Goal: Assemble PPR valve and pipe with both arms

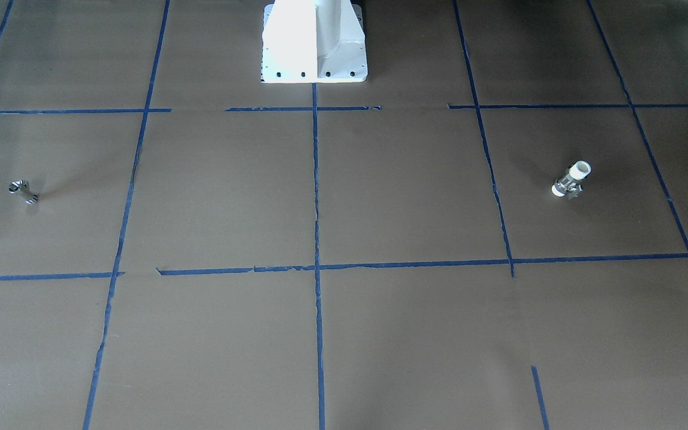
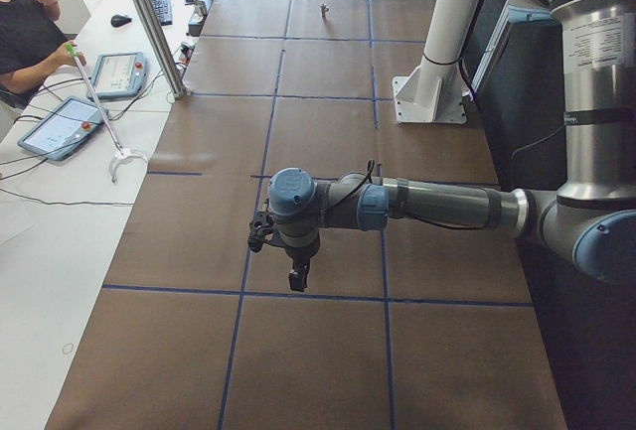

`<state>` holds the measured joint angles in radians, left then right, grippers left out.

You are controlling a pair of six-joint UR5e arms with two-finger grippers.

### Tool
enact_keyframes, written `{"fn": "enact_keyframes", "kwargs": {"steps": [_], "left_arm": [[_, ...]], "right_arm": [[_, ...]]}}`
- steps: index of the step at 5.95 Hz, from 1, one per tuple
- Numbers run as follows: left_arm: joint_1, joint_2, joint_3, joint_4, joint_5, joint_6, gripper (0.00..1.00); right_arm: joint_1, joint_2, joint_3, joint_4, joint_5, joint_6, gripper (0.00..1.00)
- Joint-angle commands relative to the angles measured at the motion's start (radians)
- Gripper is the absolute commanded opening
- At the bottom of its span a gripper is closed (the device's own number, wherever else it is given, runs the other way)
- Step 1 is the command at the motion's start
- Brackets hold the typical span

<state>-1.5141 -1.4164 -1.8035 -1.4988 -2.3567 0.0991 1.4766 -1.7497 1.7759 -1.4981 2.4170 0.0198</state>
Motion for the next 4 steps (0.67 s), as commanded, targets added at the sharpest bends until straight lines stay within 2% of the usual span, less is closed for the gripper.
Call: {"fn": "enact_keyframes", "kwargs": {"steps": [1,4], "left_arm": [[-0.001,0.020,0.004,-0.012,0.002,0.005,1.00],[0.012,0.017,0.004,-0.015,0.005,0.002,1.00]], "right_arm": [[0.027,0.009,0.010,-0.018,0.007,-0.008,1.00],[0.033,0.009,-0.013,-0.005,-0.006,-0.008,1.00]]}}
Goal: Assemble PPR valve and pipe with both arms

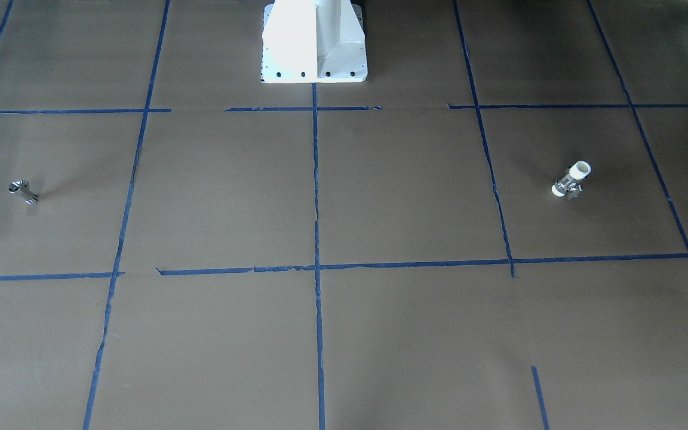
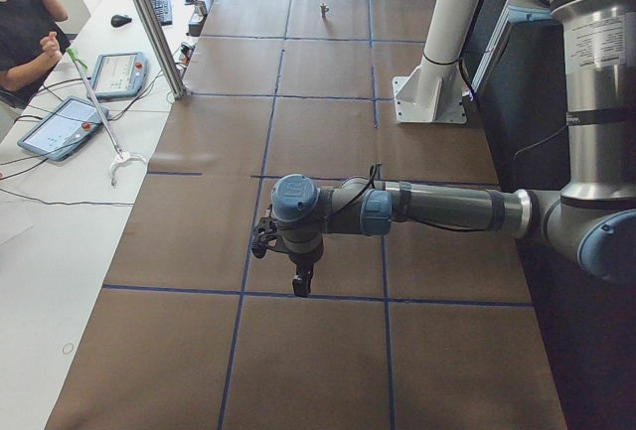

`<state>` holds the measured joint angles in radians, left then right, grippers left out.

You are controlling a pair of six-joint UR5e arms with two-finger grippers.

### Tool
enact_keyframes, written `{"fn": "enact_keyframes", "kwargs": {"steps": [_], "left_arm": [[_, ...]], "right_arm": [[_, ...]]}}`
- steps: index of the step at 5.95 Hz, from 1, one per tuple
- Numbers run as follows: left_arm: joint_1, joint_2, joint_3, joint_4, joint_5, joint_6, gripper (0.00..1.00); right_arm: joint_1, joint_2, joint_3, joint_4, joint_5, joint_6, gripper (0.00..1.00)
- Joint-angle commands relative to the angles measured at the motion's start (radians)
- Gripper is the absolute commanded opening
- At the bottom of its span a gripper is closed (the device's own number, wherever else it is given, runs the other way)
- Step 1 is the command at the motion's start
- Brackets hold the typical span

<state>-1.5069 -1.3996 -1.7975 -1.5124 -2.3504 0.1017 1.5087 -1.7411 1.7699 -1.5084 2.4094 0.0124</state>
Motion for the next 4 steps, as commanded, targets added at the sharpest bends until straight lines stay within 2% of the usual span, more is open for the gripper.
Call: {"fn": "enact_keyframes", "kwargs": {"steps": [1,4], "left_arm": [[0.005,0.002,-0.003,-0.002,-0.006,0.000,1.00],[0.007,0.004,0.007,-0.003,-0.009,-0.007,1.00]], "right_arm": [[0.001,0.000,-0.007,0.007,0.004,0.000,1.00],[0.001,0.000,-0.012,0.045,0.007,0.001,1.00]]}}
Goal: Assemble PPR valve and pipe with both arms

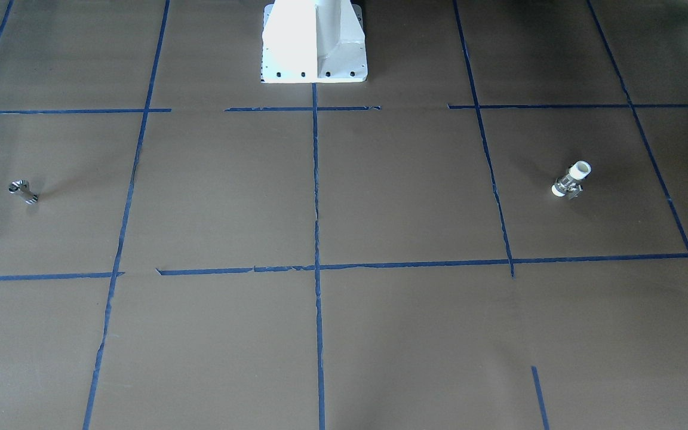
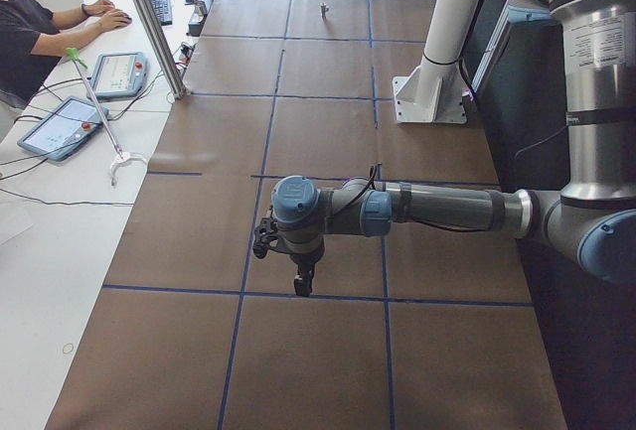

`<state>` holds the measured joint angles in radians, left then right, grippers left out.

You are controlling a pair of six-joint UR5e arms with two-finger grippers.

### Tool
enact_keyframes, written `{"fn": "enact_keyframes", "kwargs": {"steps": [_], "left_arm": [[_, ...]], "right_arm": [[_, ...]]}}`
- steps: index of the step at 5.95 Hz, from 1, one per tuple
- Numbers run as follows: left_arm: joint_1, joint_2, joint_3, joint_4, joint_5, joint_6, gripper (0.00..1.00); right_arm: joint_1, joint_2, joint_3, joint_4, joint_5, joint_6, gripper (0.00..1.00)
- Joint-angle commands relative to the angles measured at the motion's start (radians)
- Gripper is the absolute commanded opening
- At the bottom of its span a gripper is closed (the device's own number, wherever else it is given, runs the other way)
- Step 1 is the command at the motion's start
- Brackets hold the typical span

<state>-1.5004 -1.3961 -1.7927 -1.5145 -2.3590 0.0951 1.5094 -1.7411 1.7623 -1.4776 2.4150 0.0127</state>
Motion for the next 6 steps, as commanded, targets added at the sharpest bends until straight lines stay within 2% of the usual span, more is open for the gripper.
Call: {"fn": "enact_keyframes", "kwargs": {"steps": [1,3,6], "left_arm": [[0.000,-0.009,0.004,-0.001,0.001,-0.003,1.00],[0.000,-0.006,-0.017,-0.006,-0.003,0.006,1.00],[0.005,0.002,-0.019,-0.079,-0.005,-0.002,1.00]], "right_arm": [[0.000,0.000,-0.004,0.029,0.001,0.001,1.00],[0.000,0.000,-0.006,0.031,-0.007,-0.002,1.00],[-0.002,-0.006,-0.004,0.039,-0.007,-0.002,1.00]]}}
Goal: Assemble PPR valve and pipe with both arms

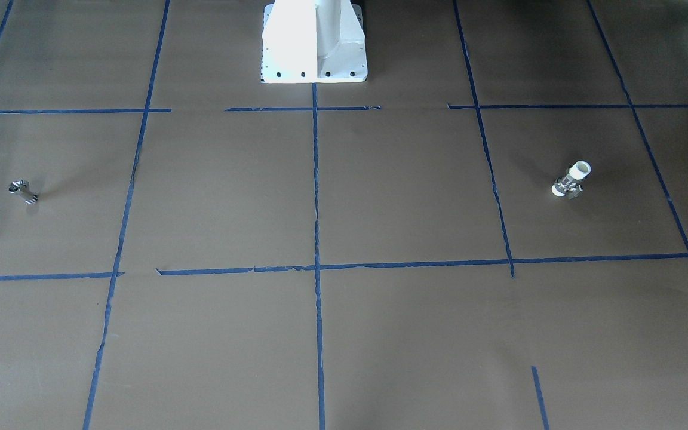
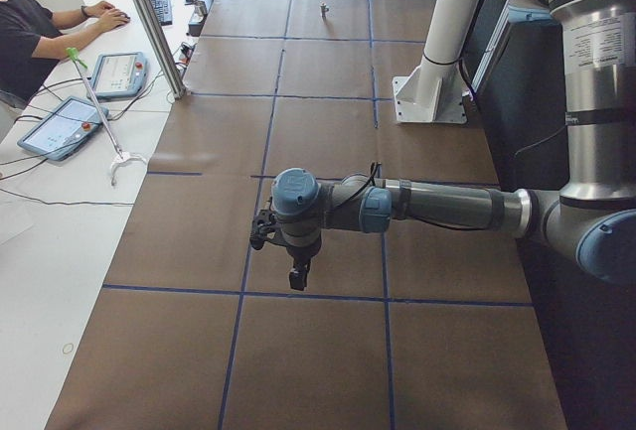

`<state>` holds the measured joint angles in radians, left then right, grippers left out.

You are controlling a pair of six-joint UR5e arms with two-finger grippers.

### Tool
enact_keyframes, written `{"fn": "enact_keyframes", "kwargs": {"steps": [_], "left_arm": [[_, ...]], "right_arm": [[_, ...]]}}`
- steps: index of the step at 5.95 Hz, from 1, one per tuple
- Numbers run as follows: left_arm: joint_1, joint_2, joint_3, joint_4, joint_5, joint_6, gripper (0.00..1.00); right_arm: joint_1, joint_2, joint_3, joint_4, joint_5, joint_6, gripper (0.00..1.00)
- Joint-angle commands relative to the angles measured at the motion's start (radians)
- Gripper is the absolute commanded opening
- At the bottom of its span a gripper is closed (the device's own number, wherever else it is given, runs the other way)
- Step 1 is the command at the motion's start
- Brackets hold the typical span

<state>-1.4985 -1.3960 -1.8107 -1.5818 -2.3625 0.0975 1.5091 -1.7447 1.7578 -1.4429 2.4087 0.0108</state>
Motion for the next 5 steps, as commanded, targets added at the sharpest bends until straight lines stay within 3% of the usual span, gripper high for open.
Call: {"fn": "enact_keyframes", "kwargs": {"steps": [1,4,5], "left_arm": [[0.097,-0.011,-0.018,-0.015,0.000,-0.075,1.00],[0.381,-0.058,-0.079,-0.247,0.012,-0.713,1.00],[0.459,-0.107,-0.087,-0.266,0.014,-0.878,1.00]], "right_arm": [[0.000,-0.006,0.002,0.021,0.003,0.001,1.00],[-0.001,-0.012,0.003,0.042,0.003,0.000,1.00],[-0.001,-0.012,0.002,0.048,0.003,0.009,1.00]]}}
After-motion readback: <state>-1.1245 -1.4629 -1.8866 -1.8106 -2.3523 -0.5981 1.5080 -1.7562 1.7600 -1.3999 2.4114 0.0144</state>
